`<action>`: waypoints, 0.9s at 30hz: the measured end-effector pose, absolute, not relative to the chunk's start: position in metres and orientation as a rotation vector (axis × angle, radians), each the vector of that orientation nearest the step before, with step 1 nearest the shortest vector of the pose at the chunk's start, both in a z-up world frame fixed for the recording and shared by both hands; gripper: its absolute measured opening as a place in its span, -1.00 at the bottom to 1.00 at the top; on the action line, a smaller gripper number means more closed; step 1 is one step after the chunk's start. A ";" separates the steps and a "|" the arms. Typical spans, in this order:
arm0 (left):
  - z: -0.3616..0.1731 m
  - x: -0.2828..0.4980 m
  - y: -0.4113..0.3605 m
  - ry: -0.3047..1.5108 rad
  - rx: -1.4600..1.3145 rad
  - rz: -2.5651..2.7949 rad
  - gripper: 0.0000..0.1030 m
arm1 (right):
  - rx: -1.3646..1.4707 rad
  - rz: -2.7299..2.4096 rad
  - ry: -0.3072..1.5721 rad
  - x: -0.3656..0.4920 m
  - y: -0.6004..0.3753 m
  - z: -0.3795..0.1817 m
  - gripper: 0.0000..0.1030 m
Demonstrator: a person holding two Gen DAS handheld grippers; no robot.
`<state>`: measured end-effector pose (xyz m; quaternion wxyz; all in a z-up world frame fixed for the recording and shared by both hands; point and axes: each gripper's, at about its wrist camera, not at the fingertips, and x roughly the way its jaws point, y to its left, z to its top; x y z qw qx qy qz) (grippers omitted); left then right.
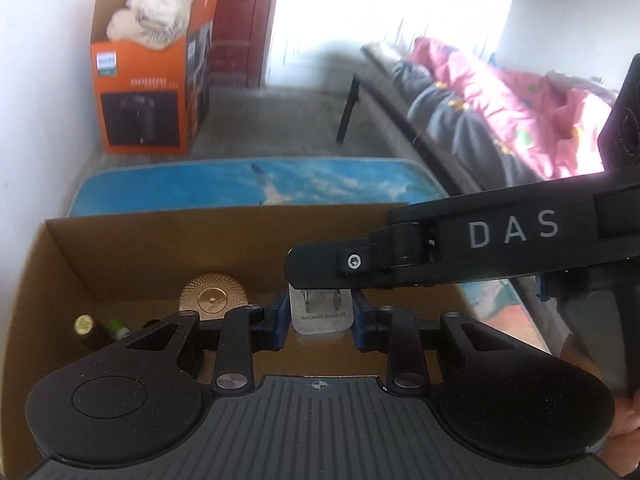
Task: Organize rigid objects
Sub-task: 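Carry the white charger with the right gripper into the box and release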
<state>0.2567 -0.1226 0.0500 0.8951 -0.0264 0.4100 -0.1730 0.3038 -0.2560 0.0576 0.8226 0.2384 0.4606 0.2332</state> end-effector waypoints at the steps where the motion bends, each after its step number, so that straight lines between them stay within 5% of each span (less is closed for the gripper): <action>1: 0.046 0.266 -0.121 0.877 -0.068 -0.349 -0.45 | 0.505 0.495 1.004 0.313 -0.256 0.052 -0.15; 27: 0.002 0.322 -0.125 1.104 -0.174 -0.326 -0.45 | 0.209 0.447 1.132 0.359 -0.228 0.016 -0.17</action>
